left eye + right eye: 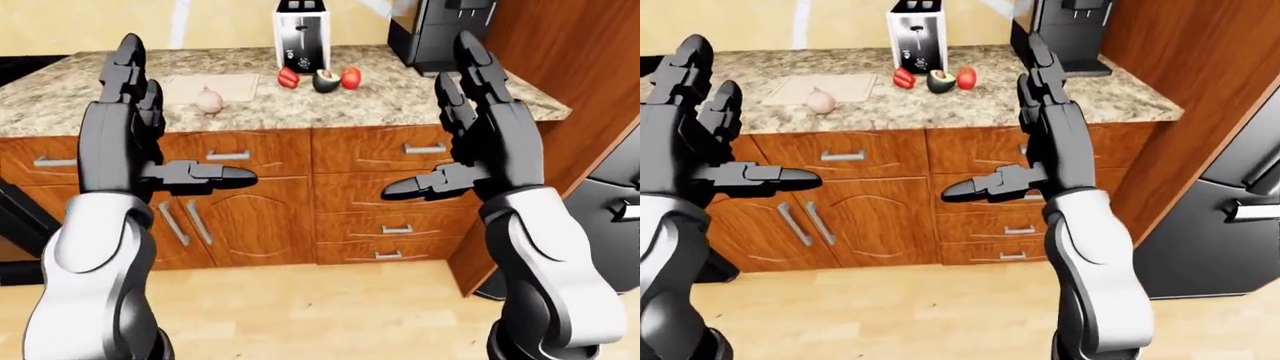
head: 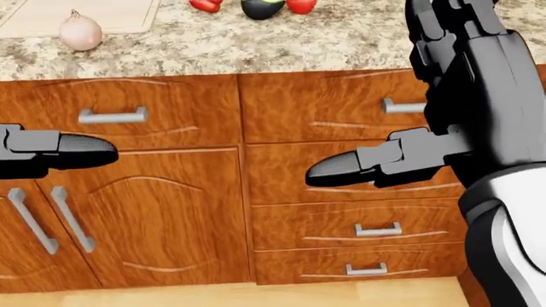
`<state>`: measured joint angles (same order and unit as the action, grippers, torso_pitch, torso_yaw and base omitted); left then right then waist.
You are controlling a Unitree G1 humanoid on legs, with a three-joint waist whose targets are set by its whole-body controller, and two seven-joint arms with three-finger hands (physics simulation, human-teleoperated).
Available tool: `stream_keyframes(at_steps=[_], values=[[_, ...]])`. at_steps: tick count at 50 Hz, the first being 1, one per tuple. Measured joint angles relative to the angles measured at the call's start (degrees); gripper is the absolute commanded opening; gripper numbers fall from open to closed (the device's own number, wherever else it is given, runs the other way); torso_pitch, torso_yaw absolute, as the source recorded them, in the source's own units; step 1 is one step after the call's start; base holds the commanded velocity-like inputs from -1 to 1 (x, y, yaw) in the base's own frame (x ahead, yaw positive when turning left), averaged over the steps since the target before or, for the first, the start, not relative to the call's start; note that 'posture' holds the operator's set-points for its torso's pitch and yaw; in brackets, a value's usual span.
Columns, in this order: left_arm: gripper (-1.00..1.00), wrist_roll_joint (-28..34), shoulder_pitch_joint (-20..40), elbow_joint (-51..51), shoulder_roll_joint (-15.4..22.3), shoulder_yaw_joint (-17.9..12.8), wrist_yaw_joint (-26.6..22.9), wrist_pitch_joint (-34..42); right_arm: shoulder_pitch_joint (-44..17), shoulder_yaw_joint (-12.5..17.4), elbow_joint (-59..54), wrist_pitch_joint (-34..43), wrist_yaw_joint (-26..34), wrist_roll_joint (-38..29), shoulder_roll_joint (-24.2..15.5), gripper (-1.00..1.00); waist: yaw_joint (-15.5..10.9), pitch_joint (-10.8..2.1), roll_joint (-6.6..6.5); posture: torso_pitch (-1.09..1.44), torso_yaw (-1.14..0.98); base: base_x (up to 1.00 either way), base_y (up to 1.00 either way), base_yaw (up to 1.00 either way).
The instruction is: Place the avocado, onion, tomato and bell pepper on the cutting board.
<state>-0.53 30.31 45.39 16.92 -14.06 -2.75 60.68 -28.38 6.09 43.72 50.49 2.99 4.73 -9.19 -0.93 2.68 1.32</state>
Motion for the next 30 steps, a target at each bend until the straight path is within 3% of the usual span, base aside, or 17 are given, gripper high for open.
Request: stream_keyframes(at_steps=[1, 3, 4, 6, 8, 12, 15, 16, 18, 20, 24, 26, 28, 30], values=[[1.00, 0.02, 0.17, -0.03, 0.04, 0.00, 0.08, 0.06, -0.09, -0.01, -0.04, 0.11, 0.04, 0.07, -0.02, 1.00, -0.06, -0.16, 0.97, 0.00, 0.00, 0.30, 0.16, 0.00], [1.00, 0.01, -0.23, -0.05, -0.67, 0.82, 0.21, -0.04, 0.25, 0.34, -0.30, 0.21, -0.07, -0.11, -0.22, 1.00, 0.81, 0.46, 0.02, 0.00, 0.00, 0.30, 0.17, 0.00], [1.00, -0.21, -0.42, -0.25, -0.88, 1.41, 0.08, 0.14, 0.68, 0.59, -0.50, 0.43, -0.19, -0.32, -0.17, 1.00, 1.05, 0.69, 0.29, 0.00, 0.00, 0.30, 0.16, 0.00], [1.00, -0.73, -0.51, -0.44, -0.90, 1.91, -0.28, 0.49, 0.82, 0.90, -0.91, 1.06, -0.40, -0.67, -0.14, 1.00, 1.39, 0.24, 0.96, 0.00, 0.00, 0.30, 0.17, 0.00], [1.00, -0.81, -0.31, -0.19, -0.74, 1.60, -0.35, 0.47, 0.43, 0.88, -0.51, 1.17, -0.52, -0.76, -0.12, 1.00, 1.37, -0.26, 0.51, 0.00, 0.00, 0.30, 0.17, 0.00], [1.00, -0.29, -0.09, 1.25, -0.41, 0.97, -0.17, -0.04, 0.20, 0.63, 0.84, 0.29, -0.49, -0.60, -0.06, 1.00, 1.99, 0.09, -2.28, 0.00, 0.00, 0.30, 0.16, 0.00], [1.00, -0.05, 0.14, 1.30, -0.08, 0.94, -0.20, -0.12, -0.24, 0.53, 0.76, 0.45, -0.52, -0.61, 0.09, 1.00, 1.97, -0.54, -5.40, 0.00, 0.00, 0.30, 0.16, 0.00], [1.00, 0.10, -0.31, 1.04, -0.03, 0.66, -0.21, -0.13, 0.12, 0.00, 0.55, 0.62, -0.45, -0.54, 0.49, 1.00, 1.51, -0.21, -4.79, 0.00, 0.00, 0.30, 0.16, 0.00], [1.00, 0.48, -1.25, 0.28, -0.29, 0.21, -0.13, 0.58, 0.60, -0.77, 0.06, 1.37, 0.00, -0.06, 0.55, 1.00, 0.92, 0.61, -5.08, 0.00, 0.00, 0.30, 0.16, 0.00], [1.00, 0.77, -1.27, 0.01, -0.29, 0.28, -0.11, 1.06, 0.59, -0.53, 0.14, 1.79, 0.12, 0.20, 0.45, 1.00, 0.64, 0.33, -4.60, 0.00, 0.00, 0.30, 0.17, 0.00], [1.00, 0.81, -0.48, 0.93, -0.04, 0.31, -0.41, 0.35, 0.05, 0.37, 1.07, 1.25, -0.31, -0.32, 0.07, 1.00, 0.59, -0.41, -2.57, 0.00, 0.00, 0.12, 0.11, 0.00], [1.00, 0.89, 0.33, 1.32, 0.28, 0.19, -0.44, -0.02, -0.71, 0.56, 1.50, 1.22, -0.55, -0.50, -0.01, 1.00, 0.32, 0.10, -1.75, 0.00, 0.00, 0.00, 0.00, 0.00], [1.00, 0.96, 0.56, 1.37, 0.38, 0.12, -0.46, -0.09, -0.93, 0.22, 1.58, 1.24, -0.60, -0.51, 0.01, 1.00, -0.03, 0.20, 0.32, 0.00, 0.00, 0.00, 0.00, 0.00], [1.00, 0.95, -0.43, 0.66, -0.42, 0.55, -0.48, 0.34, -0.37, -0.05, 0.94, 1.56, -0.40, -0.37, -0.08, 1.00, 0.40, 0.68, -0.56, 0.00, 0.00, 0.00, 0.13, 0.00]])
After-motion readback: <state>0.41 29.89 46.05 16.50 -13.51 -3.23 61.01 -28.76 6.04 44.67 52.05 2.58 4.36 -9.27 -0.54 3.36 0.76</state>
